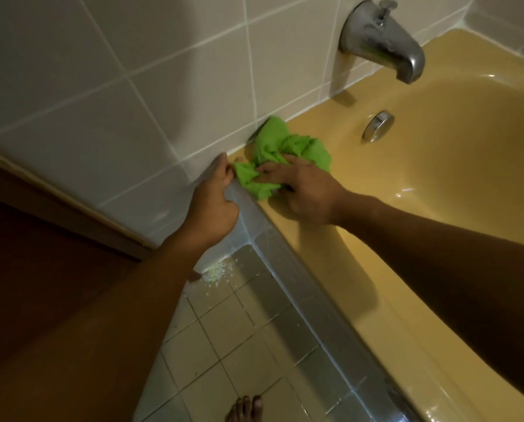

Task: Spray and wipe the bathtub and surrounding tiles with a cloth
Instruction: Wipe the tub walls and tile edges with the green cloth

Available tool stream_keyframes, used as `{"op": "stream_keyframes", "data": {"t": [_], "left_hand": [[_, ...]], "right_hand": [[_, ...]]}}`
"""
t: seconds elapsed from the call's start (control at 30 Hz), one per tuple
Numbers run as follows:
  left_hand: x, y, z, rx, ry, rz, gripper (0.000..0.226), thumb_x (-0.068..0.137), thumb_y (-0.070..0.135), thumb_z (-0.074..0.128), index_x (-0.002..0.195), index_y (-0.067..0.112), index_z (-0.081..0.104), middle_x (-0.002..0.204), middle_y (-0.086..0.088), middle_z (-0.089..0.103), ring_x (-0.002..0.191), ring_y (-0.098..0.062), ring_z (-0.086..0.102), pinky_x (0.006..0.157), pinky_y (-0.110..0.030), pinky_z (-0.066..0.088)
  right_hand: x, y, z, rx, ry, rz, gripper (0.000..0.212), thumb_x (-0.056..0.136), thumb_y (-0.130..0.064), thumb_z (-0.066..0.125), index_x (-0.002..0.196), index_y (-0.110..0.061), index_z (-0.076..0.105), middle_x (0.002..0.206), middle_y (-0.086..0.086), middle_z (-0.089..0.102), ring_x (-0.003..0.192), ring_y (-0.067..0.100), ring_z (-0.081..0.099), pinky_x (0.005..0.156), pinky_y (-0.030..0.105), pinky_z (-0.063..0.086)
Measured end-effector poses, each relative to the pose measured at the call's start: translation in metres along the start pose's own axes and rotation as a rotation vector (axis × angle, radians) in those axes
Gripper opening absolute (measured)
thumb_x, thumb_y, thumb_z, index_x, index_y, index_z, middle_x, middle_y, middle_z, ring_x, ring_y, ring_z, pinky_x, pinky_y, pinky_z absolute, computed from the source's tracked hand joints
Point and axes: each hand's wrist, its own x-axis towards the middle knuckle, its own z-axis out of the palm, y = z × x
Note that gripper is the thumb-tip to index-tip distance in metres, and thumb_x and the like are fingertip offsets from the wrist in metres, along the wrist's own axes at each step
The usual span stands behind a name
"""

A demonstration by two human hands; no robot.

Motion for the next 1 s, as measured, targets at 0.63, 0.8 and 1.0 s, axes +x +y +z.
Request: {"op": "stream_keyframes", "data": {"t": [0.63, 0.8, 1.0], "left_hand": [[0.018, 0.044, 0.028, 0.909, -0.389, 0.14, 0.087, 0.089, 0.082, 0.038, 0.16, 0.049, -0.002, 0.17, 0.004, -0.018, 0.155, -0.035, -0.017, 0.124, -0.052, -0.006], [0.016, 0.055, 0.029, 0.943, -0.43, 0.099, 0.091, 0.088, 0.083, 0.036, 0.161, 0.045, -0.002, 0.17, -0.003, -0.016, 0.155, -0.041, -0.013, 0.125, -0.053, -0.002], [-0.015, 0.062, 0.055, 0.942, -0.472, 0.253, 0.065, 0.104, 0.06, 0.035, 0.161, 0.044, 0.009, 0.172, 0.0, -0.01, 0.155, -0.04, -0.009, 0.125, -0.054, 0.002]], "right_hand": [[-0.166, -0.004, 0.047, 0.005, 0.169, -0.099, 0.041, 0.096, -0.018, 0.048, 0.131, -0.022, 0.067, 0.149, 0.0, 0.053, 0.144, 0.022, 0.043, 0.127, 0.036, 0.01], [-0.23, -0.015, 0.058, 0.04, 0.272, -0.033, 0.043, 0.086, -0.003, 0.059, 0.122, -0.024, 0.07, 0.142, -0.006, 0.059, 0.14, 0.004, 0.045, 0.125, 0.035, 0.016], [-0.303, -0.021, 0.054, 0.218, 0.314, 0.202, 0.047, 0.09, -0.012, 0.045, 0.124, -0.031, 0.071, 0.139, -0.02, 0.058, 0.136, -0.003, 0.044, 0.121, 0.04, 0.028]]}}
